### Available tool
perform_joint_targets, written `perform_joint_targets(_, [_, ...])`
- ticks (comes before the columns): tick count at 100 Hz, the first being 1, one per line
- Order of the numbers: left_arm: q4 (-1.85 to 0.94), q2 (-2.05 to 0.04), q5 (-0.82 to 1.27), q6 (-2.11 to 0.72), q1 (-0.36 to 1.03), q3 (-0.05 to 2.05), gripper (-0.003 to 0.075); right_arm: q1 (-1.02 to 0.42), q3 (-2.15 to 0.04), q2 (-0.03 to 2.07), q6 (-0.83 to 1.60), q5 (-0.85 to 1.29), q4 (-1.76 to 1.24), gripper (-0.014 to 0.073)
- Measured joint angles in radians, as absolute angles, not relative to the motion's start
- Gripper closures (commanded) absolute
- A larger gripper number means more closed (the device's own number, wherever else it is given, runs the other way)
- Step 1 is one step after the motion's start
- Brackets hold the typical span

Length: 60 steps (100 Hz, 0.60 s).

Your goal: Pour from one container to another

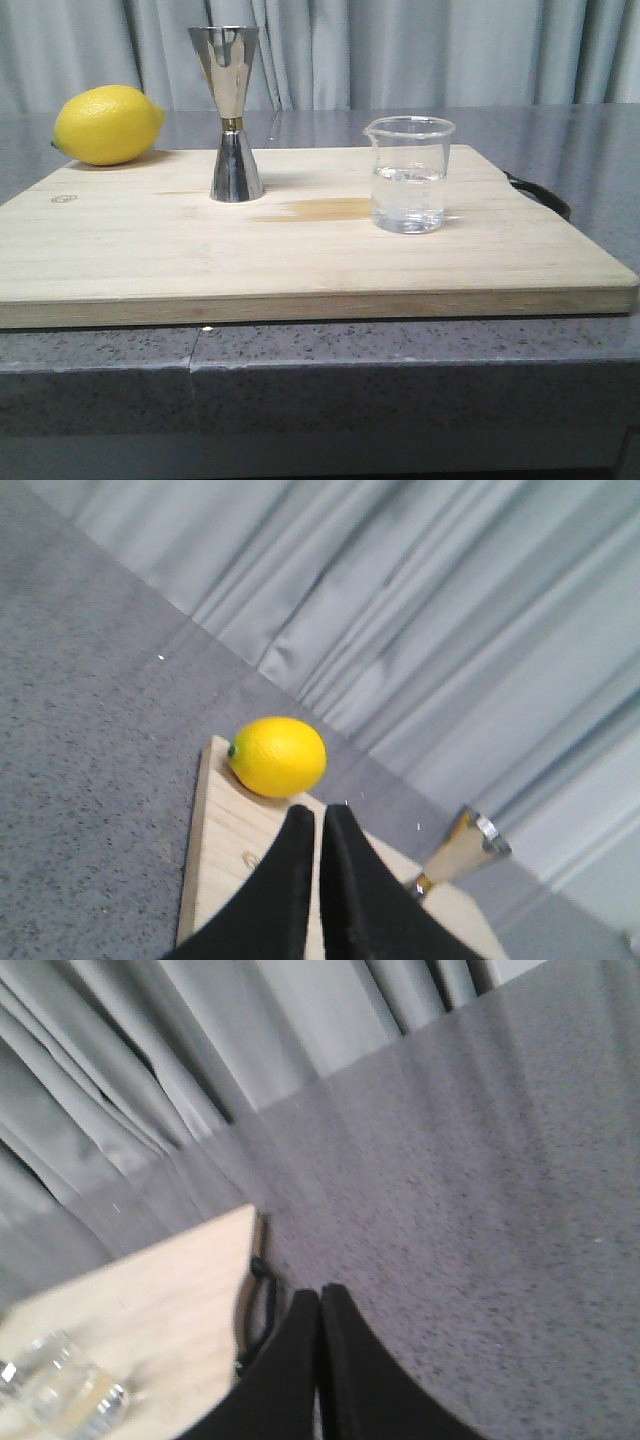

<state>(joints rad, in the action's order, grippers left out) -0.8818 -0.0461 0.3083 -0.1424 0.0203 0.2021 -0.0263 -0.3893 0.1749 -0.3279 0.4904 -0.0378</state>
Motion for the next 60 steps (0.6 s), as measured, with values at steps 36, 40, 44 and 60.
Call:
perform_joint_targets(36, [-0.966,-0.527,0.615,-0.766,0.020,0.404,0.0732,-0.026,-0.572,0.580,-0.059,0.515,-0.043,0.0659])
perform_joint_targets(40, [-1.010,-0.577,0.616,-0.853,0.020,0.416,0.0713,-0.026,-0.572,0.599,-0.047,0.501,-0.049,0.0655])
perform_joint_targets(44, [-1.060,-0.615,0.621,-0.946,0.020,0.428,0.0687,-0.026,-0.572,0.619,-0.038,0.489,-0.056,0.0637])
perform_joint_targets(60, [-1.274,-0.774,0.643,-1.310,0.020,0.469,0.0473,-0.070,-0.572,0.669,0.043,0.464,-0.130,0.0441])
